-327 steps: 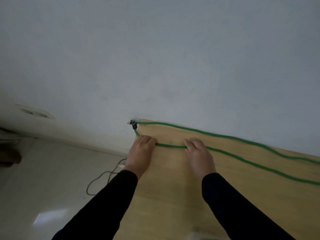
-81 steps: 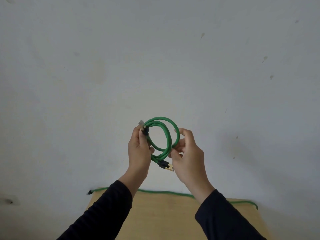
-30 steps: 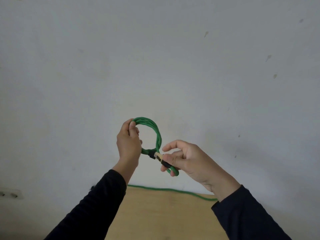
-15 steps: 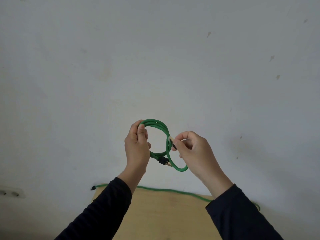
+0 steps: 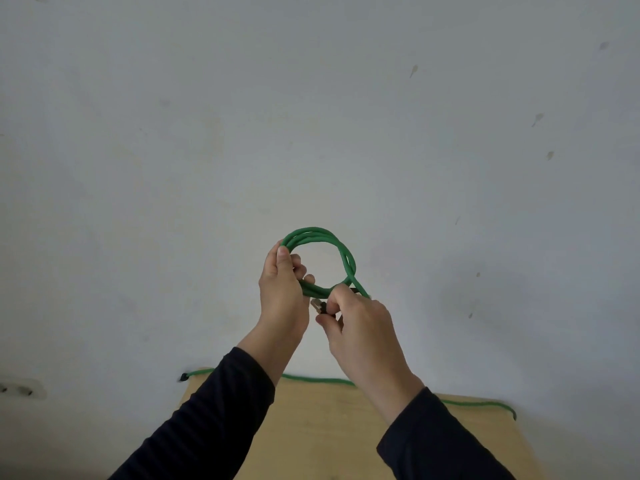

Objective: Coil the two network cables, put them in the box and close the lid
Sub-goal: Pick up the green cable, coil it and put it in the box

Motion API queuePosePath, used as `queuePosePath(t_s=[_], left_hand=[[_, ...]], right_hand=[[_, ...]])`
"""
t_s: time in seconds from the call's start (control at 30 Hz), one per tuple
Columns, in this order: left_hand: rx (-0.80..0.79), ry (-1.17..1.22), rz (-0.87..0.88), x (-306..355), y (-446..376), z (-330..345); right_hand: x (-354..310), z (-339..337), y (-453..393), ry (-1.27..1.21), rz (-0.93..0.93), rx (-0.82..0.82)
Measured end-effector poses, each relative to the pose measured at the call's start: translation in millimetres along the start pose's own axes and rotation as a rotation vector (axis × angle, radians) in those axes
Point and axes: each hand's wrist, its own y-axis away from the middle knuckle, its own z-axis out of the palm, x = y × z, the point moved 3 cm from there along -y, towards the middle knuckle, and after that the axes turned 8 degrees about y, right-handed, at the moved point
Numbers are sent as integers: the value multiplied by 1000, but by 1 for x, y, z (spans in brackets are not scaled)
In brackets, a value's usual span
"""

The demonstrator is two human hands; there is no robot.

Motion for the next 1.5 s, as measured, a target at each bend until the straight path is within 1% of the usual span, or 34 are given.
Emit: queuePosePath(t_s=[0.13,0.27,0.33,0.4,0.53,0.57,0.63,0.73,0.83,0.97,1.07,1.2,1.33,1.4,1.5], left_hand=[[-4,45,-11,-2,5,0],[-25,96,-12,-2,8,3],[-21,113,-19,-1,7,5],[-15,137,-32,0,6,4],[-1,132,-54,1,3,-1],[0,135,-68,0,2,-1],[-15,146,-89,-1,2,0],[-42,119,-115,-2,2,2],[-46,69,-133,-5,3,1],[-47,56,-168,-12,9,-1],[-13,57,-191,-15,13,-1],[-25,-23,-153,-13,16,0],[-100,-48,-111,-13,24,6],[-126,-96,-71,-14,26,6],[-159,-198,-3,-15,27,5]], right_hand=[[5,4,0,-37,33,141],[6,12,1,-41,39,234],[7,15,3,-54,54,229],[6,16,4,-64,38,189],[0,15,10,-63,-48,-10],[0,14,12,-59,-71,-30],[2,11,13,-54,-82,3],[6,10,17,-98,-20,83],[8,13,23,-129,38,124],[15,20,24,-108,81,125],[18,21,23,-71,92,107],[15,20,27,-100,81,199],[15,19,27,-161,152,293],[14,19,27,-179,192,309],[14,20,28,-195,239,288]])
